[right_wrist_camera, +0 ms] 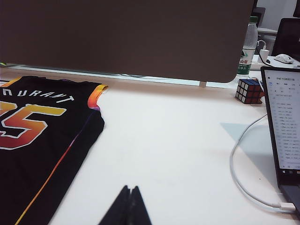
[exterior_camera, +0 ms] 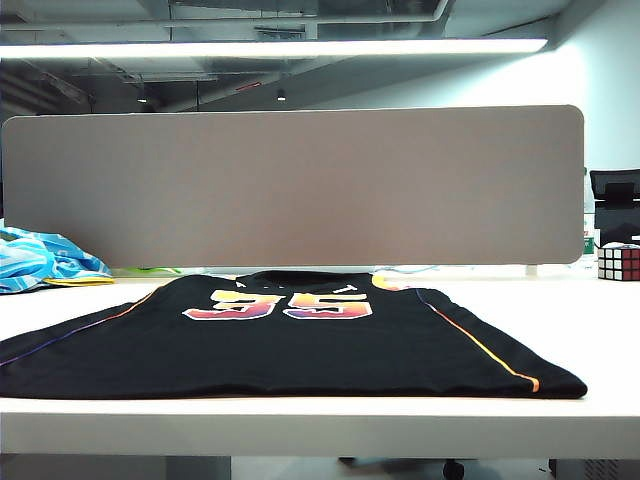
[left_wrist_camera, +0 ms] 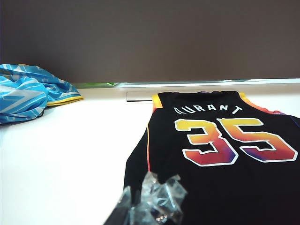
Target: Fold the bottom side of the basketball jersey horizontally towards the center, about one-third of the way, and then fold the bottom of the basketball jersey up towards the top, creating a neat rectangle.
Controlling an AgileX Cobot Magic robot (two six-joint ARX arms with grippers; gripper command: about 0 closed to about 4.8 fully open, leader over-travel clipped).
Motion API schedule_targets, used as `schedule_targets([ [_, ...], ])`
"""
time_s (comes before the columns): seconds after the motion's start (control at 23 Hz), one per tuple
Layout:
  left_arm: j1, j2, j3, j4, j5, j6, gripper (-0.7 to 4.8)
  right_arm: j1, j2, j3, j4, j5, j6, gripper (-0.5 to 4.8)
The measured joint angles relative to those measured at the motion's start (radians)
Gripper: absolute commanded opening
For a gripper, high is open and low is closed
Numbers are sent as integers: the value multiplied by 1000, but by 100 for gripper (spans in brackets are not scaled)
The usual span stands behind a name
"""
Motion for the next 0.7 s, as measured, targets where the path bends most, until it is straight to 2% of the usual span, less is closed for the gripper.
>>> schedule_targets([
  [0.48,0,0,0,0,0,-11,-6,0,0,0,0,-3,28,-1],
  [0.57,0,0,0,7,0,-105,-6,0,0,0,1,-41,129,-2],
  [0.61,0,0,3,21,-1,-215,-5,0,0,0,5,-99,217,-3],
  [0.65,0,1,16,14,-12,-278,-5,0,0,1,11,-149,265,-4],
  [0.7,0,13,68,-46,-51,-321,-5,1,1,17,-18,-190,312,-4],
])
